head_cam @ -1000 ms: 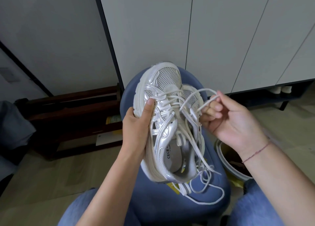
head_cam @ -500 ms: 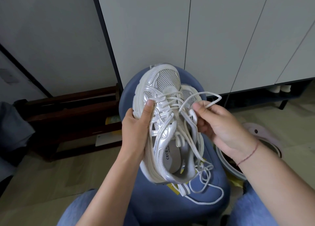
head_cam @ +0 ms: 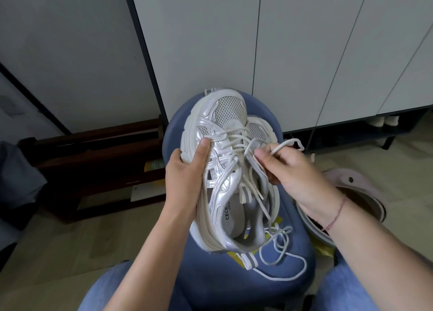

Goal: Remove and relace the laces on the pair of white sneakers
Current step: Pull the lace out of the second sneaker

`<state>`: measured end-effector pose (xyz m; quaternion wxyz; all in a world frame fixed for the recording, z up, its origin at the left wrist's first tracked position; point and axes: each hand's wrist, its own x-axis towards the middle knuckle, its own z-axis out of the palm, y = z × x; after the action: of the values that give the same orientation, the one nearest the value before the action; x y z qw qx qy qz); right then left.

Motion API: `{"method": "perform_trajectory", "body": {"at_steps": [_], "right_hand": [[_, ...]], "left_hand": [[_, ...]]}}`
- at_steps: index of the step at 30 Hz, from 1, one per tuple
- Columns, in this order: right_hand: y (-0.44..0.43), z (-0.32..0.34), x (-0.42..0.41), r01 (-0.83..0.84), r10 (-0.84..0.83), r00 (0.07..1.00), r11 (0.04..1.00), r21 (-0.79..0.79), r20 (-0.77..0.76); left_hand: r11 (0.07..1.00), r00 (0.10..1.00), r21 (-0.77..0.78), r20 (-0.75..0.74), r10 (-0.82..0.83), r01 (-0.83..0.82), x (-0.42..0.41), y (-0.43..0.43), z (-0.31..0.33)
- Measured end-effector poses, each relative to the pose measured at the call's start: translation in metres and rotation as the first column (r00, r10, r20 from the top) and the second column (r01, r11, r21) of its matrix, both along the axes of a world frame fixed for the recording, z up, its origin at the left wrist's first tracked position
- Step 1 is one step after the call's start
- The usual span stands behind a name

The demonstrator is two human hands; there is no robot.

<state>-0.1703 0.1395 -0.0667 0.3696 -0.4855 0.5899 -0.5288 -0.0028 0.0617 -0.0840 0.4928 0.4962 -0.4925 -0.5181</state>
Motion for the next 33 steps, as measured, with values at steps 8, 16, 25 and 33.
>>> {"method": "perform_trajectory", "body": {"at_steps": [8,16,25,33], "right_hand": [[-0.009,0.013,-0.025,0.160,-0.080,0.657,0.986,-0.036,0.750],[0.006,0.012,-0.014,-0.037,0.042,0.999,0.971,0.238,-0.018],[0.004,0.010,-0.001,-0.175,0.116,0.942,0.970,-0.168,-0.315],[0.000,0.007,-0.011,-0.255,0.222,0.864,0.967,-0.012,-0.452]], "left_hand": [[1.000,1.000,0.007,-0.014,-0.003,0.003,0.001,-0.002,0.001],[0.999,0.993,-0.046,0.111,0.028,-0.023,0.004,-0.001,0.001],[0.988,0.959,-0.152,0.283,0.032,0.011,0.001,0.006,0.003],[0.976,0.924,-0.172,0.377,-0.060,0.134,0.002,0.004,0.004]]}}
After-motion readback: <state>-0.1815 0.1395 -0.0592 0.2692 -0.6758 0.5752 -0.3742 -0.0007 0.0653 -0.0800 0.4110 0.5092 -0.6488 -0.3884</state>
